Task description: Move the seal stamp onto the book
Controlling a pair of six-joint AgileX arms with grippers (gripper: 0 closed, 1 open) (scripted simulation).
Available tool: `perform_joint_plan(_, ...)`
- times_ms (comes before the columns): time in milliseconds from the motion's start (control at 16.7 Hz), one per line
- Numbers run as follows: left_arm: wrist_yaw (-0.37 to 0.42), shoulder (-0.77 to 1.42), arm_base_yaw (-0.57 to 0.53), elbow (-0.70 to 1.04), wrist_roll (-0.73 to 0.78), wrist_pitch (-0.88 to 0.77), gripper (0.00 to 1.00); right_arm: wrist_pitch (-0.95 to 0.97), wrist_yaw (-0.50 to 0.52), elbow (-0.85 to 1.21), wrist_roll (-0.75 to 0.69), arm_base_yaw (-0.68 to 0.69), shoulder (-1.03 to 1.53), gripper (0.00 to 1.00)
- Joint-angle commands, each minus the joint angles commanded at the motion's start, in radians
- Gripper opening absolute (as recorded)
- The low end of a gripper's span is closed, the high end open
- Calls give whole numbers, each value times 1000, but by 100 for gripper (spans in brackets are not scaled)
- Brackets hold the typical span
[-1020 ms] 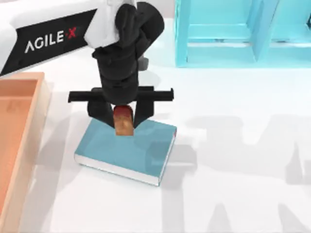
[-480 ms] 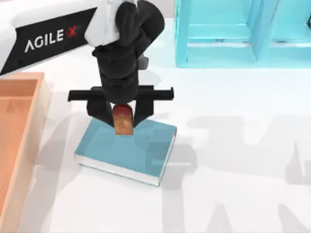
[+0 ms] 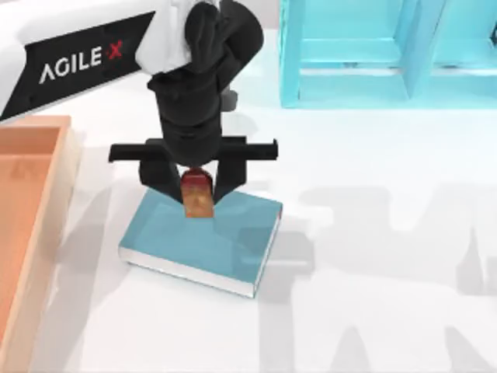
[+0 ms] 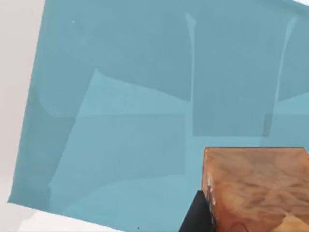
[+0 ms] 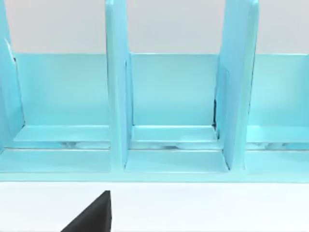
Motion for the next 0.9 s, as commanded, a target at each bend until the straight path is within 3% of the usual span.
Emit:
perform_joint_plan(360,0,0,0,0,0,0,98,0,0,0,0,0,0,100)
perform_joint_plan(900,0,0,1,0,0,0,100,0,0,0,0,0,0,100)
